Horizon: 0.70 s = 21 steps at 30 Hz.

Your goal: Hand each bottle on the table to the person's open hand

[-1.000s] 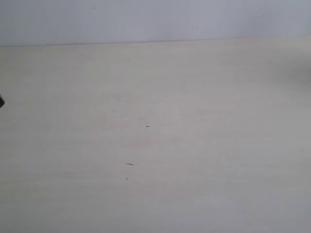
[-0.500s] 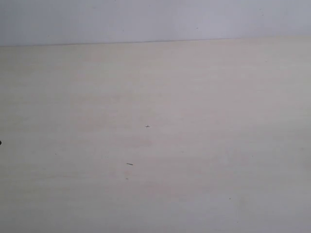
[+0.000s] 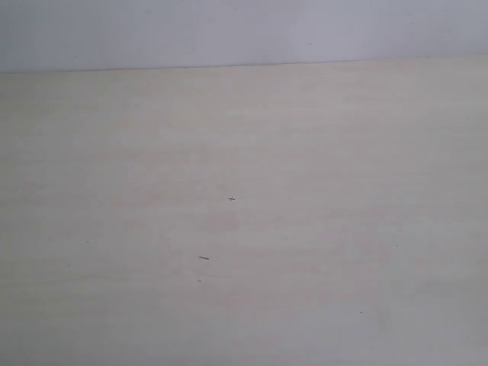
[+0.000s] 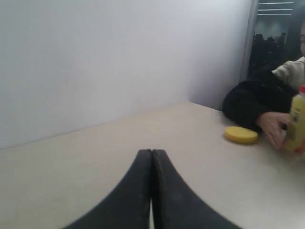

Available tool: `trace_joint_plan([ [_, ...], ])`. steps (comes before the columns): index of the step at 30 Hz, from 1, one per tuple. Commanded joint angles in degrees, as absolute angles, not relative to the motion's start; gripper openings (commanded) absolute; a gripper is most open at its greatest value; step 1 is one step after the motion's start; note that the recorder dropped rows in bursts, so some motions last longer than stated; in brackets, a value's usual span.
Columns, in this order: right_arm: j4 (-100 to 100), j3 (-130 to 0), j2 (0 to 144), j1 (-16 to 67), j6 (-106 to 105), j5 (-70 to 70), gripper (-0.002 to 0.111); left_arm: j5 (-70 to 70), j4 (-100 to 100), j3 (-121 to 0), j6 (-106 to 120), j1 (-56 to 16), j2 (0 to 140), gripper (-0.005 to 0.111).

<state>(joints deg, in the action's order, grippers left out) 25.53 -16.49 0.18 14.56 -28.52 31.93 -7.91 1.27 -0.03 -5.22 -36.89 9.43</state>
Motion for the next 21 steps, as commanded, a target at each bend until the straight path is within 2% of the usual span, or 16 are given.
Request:
trace_joint_plan([
  [1, 25.55, -16.30, 0.00, 14.64, -28.43, 31.53, 0.000, -1.28, 1.37, 0.00, -6.34, -26.61, 1.13, 0.000],
  [6, 25.55, -16.30, 0.00, 14.64, -28.43, 31.54, 0.000, 2.36, 1.37, 0.00, -6.47, -10.87, 0.00, 0.000],
  [9, 25.55, -16.30, 0.00, 14.64, -28.43, 31.54, 0.000, 3.34, 1.37, 0.00, -6.47, -5.22, 0.00, 0.000],
  [21, 25.55, -16.30, 0.00, 14.64, -28.43, 31.54, 0.000, 4.20, 3.89, 0.00, -6.09, -1.61, 0.00, 0.000],
])
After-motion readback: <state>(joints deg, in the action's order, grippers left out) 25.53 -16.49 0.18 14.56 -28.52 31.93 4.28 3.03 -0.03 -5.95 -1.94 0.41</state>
